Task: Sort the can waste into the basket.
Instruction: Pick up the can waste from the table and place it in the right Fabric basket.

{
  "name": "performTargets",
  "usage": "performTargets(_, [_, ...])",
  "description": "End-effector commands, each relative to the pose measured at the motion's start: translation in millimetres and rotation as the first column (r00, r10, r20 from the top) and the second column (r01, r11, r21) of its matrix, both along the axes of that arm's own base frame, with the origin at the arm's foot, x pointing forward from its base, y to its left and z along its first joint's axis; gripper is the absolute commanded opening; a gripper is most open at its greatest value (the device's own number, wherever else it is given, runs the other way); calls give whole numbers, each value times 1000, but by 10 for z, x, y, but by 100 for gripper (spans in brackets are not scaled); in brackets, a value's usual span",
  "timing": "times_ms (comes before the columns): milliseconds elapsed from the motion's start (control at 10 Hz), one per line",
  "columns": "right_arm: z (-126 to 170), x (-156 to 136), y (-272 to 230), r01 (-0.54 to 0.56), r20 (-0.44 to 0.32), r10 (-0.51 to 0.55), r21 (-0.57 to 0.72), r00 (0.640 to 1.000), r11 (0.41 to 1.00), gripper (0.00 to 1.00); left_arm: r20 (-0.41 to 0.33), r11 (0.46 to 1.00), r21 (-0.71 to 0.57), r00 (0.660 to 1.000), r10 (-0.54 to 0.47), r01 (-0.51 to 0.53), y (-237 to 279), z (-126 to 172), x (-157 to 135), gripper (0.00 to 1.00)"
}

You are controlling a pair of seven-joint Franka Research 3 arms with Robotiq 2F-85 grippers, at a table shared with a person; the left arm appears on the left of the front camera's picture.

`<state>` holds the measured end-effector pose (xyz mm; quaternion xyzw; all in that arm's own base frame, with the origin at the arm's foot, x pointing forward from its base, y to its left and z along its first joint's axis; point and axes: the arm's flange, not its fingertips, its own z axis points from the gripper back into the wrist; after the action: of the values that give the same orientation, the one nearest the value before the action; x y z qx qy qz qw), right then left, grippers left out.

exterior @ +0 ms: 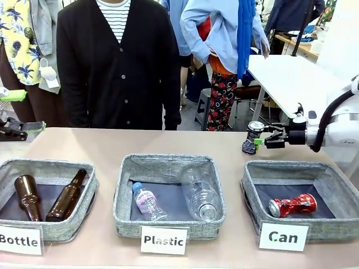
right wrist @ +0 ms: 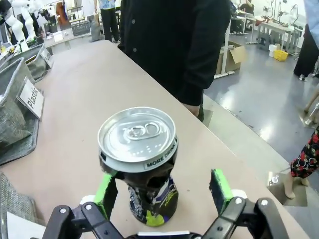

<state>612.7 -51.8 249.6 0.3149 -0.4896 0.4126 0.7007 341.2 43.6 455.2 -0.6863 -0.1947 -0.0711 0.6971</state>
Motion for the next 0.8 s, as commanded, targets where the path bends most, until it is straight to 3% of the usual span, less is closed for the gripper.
performTargets(0, [-43, 82, 73, 1, 30, -1, 27, 1000, 1000, 100, 3, 1000, -6, 1000, -6, 6, 2, 30, -15, 100])
performTargets(200, [-41, 108, 111, 4, 41, -7, 67, 999, 998, 100, 3, 1000, -6, 1000, -6, 6, 2, 30, -15, 100])
performTargets(300, [-58, 101, 126, -21, 32, 19, 60, 999, 998, 83, 3, 1000, -6, 1000, -6, 6, 2, 30, -15, 100])
performTargets(400, [-73, 90, 130, -29, 15, 28, 59, 999, 998, 40, 3, 1000, -6, 1000, -6, 6, 2, 30, -15, 100])
performTargets(500, [-66, 86, 139, -39, 14, 38, 63, 999, 997, 23, 3, 1000, -6, 1000, -6, 6, 2, 30, -15, 100])
performTargets(600, [-60, 93, 155, -39, 18, 38, 66, 999, 997, 0, 3, 1000, -6, 1000, -6, 6, 2, 30, -15, 100])
performTargets(700, [-67, 97, 164, -40, 15, 39, 71, 999, 997, 0, 3, 1000, -6, 1000, -6, 6, 2, 30, -15, 100])
